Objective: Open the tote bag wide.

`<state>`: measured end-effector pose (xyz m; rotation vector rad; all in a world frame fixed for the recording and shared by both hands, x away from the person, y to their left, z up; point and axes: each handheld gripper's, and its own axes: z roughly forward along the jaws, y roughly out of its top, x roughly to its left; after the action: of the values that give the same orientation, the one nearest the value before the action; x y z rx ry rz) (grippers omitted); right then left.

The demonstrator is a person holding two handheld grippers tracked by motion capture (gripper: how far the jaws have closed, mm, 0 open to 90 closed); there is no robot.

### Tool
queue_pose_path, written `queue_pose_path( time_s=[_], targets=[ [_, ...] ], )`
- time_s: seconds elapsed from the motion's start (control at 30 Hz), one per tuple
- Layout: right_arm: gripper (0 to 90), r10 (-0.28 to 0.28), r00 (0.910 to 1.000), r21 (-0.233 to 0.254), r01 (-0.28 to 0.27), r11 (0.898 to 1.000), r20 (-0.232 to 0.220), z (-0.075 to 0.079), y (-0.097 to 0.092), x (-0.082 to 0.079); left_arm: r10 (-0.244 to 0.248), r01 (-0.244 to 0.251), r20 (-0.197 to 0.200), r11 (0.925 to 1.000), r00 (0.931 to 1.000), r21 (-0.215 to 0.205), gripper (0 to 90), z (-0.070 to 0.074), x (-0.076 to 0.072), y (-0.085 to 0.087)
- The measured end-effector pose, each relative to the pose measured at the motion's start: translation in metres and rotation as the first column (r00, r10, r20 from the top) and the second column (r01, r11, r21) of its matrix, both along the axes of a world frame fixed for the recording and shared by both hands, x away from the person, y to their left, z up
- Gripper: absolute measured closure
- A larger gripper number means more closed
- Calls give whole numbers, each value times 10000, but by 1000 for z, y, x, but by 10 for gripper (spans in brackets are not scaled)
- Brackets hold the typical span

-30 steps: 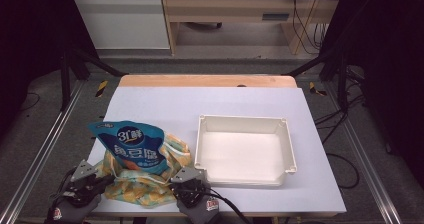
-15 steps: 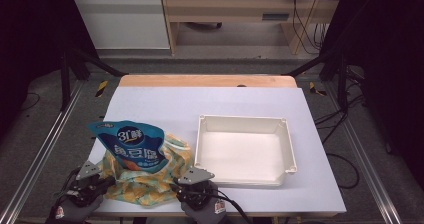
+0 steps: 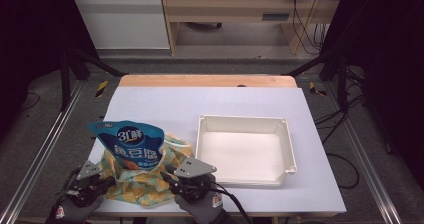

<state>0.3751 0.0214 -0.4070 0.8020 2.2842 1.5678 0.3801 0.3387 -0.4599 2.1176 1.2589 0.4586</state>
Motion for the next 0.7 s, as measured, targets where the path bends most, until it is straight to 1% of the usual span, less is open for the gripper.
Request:
queue_pose_path(
  time_s=[0.07, 0.1, 0.13, 0.17, 0.2, 0.27, 0.3, 0.33, 0.43, 0.47, 0.53, 0.57, 0.6, 0.7],
  targets=[
    [845, -195, 9998, 54, 196, 9998, -82, -4, 8, 5, -26, 26, -5, 10000, 10000, 3, 891, 0, 0, 0],
    [845, -195, 9998, 54, 196, 9998, -82, -4, 8, 5, -26, 26, -5, 10000, 10000, 3, 891, 0, 0, 0],
    [886, -349, 9992, -145, 346, 9993, -179, -11, 17, 10, -45, 45, -11, 10000, 10000, -12, 892, 0, 0, 0],
    [897, -411, 9990, -317, 406, 9987, -167, -14, 20, 11, -49, 49, -18, 10000, 10000, -19, 891, 0, 0, 0],
    [900, -540, 9983, -583, 528, 9969, -195, -19, 25, 13, -55, 55, -22, 10000, 10000, -20, 891, 0, 0, 1],
    [900, -613, 9979, -950, 589, 9937, -221, -27, 31, 15, -55, 55, -21, 10000, 10000, -30, 891, 0, 0, 1],
    [900, -613, 9979, -950, 589, 9937, -221, -27, 31, 15, -52, 52, -23, 10000, 10000, -26, 891, 0, 0, 1],
    [900, -709, 9968, -1160, 661, 9910, -378, -35, 35, 17, -55, 55, -25, 10000, 10000, -28, 891, 0, 0, 1],
    [900, -801, 9954, -1519, 714, 9858, -524, -45, 38, 19, -61, 61, -26, 10000, 10000, -36, 891, 0, 0, 1],
    [900, -828, 9944, -1560, 717, 9851, -658, -48, 38, 19, -40, 40, -20, 10000, 10000, -76, 891, 0, 0, 1],
    [900, -814, 9935, -1680, 671, 9835, -796, -54, 37, 19, -20, 20, 4, 9999, 10000, -126, 890, 0, 0, 1],
    [900, -814, 9935, -1680, 671, 9835, -796, -54, 37, 19, -20, 20, 4, 9999, 10000, -126, 888, 0, 0, 1],
    [900, -800, 9923, -1720, 627, 9831, -950, -59, 37, 19, -5, 5, 3, 9999, 10000, -164, 887, 0, 0, 1],
    [900, -811, 9903, -1842, 593, 9811, -1129, -66, 37, 18, -2, 2, 0, 9997, 10000, -235, 875, 0, 0, 2]
  ],
)
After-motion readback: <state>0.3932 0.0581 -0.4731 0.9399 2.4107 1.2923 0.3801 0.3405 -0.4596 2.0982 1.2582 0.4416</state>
